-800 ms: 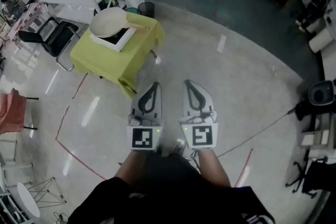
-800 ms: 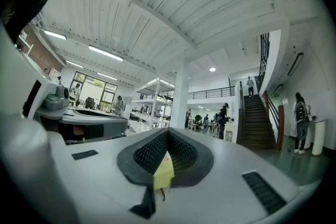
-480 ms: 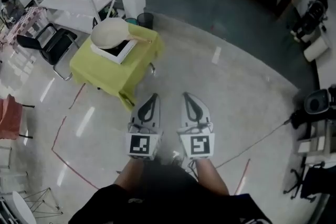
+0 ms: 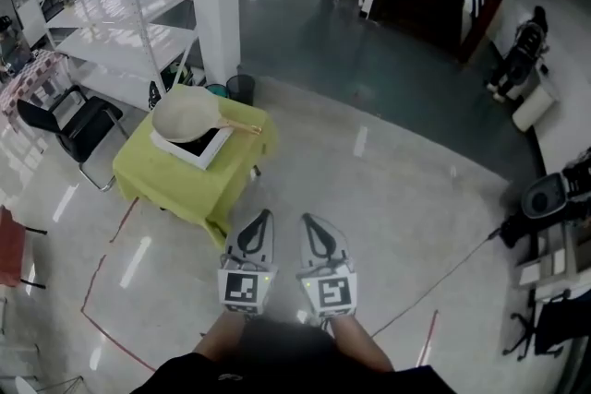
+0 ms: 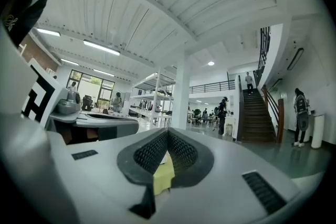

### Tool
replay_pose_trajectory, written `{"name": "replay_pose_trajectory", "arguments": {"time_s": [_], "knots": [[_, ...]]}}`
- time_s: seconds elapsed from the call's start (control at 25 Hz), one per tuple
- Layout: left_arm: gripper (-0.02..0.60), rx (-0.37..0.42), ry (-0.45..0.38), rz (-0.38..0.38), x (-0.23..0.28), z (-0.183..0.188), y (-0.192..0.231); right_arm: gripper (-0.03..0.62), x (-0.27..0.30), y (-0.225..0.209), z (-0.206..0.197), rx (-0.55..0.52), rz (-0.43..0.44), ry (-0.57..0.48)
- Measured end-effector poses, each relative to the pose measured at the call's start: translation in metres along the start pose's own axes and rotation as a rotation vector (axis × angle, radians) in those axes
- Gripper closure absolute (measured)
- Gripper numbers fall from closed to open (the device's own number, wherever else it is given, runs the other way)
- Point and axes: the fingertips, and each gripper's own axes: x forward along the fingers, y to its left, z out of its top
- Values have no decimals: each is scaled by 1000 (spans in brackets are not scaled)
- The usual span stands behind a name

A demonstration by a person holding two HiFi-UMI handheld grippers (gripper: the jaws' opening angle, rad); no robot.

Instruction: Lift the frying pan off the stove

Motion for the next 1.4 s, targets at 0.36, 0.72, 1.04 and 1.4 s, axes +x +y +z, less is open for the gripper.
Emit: {"name": "replay_pose_trajectory", "arguments": {"time_s": [0.36, 0.72, 1.04, 1.4], "knots": [[538, -45, 27, 29, 20, -18, 60, 579, 46, 17, -1, 15, 25, 14], [538, -63, 54, 79, 95, -38, 91, 579, 129, -22, -22, 22, 121, 27], [538, -93, 102, 200, 207, -32, 133, 579, 227, -97, -31, 34, 238, 42], [538, -110, 213, 294, 284, -74, 165, 579, 315, -152, -76, 94, 319, 104]]}}
